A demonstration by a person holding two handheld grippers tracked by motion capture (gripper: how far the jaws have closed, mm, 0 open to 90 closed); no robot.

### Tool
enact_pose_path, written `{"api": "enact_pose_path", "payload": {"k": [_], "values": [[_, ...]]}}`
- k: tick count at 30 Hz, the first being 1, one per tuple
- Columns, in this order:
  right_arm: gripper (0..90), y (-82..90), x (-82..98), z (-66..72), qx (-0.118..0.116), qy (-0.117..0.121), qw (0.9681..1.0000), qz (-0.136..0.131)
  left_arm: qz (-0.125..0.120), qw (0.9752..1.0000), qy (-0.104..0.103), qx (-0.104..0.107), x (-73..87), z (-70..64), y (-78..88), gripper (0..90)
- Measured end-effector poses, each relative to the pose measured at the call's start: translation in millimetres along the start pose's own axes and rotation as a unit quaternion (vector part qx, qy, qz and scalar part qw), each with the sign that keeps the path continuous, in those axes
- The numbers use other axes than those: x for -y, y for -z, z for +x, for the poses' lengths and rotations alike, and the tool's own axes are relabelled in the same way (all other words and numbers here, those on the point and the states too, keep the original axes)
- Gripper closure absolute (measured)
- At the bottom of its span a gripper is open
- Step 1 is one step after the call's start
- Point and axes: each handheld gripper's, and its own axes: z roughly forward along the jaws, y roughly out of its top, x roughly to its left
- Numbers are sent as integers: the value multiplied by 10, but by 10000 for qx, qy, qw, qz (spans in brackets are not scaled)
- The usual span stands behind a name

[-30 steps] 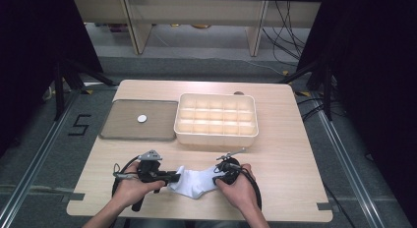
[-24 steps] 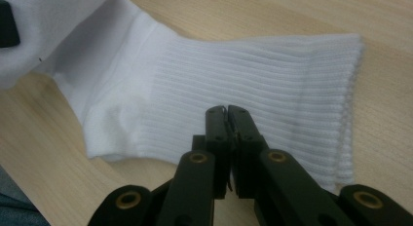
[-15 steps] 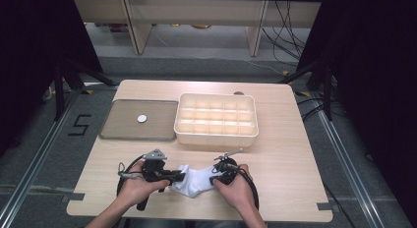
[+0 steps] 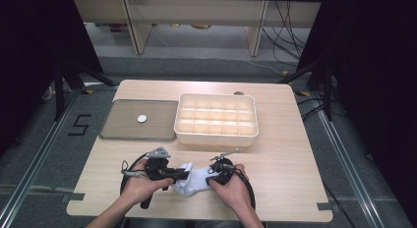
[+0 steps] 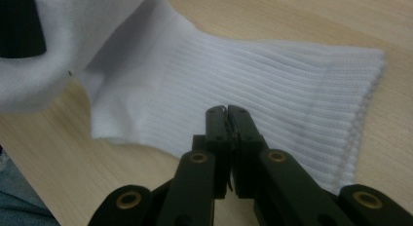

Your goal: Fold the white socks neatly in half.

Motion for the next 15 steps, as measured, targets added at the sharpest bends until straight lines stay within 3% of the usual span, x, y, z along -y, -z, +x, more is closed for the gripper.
{"api": "enact_pose_path", "payload": {"k": [2,3,4,6,8,9,11,12,15], "values": [[880,2,-12,18,24,-128,9999,31,16,10000,19,-64,-5,-19,-16,810],[880,-15,-8,7,223,-36,9997,36,40,10000,-28,2,-6,-11,-26,810],[880,-22,-10,22,90,-7,10000,8,14,10000,-8,-8,-9,-25,-42,810],[880,-29,-13,26,193,-33,9998,26,11,10000,-5,53,-14,-29,-54,810],[880,-24,-14,34,-40,30,10000,-12,17,10000,-19,26,-14,-40,-65,810],[879,-21,-24,54,-21,-112,9999,36,26,10000,-19,68,-12,-38,-73,810],[864,-33,-22,36,92,32,10000,13,23,10000,14,66,-5,-35,-92,810],[855,-20,-23,44,-102,51,9999,-46,48,10000,-2,34,-5,-31,-92,810],[864,130,-35,13,-107,145,9991,-392,18,10000,19,15,-2,-28,-89,810]]}}
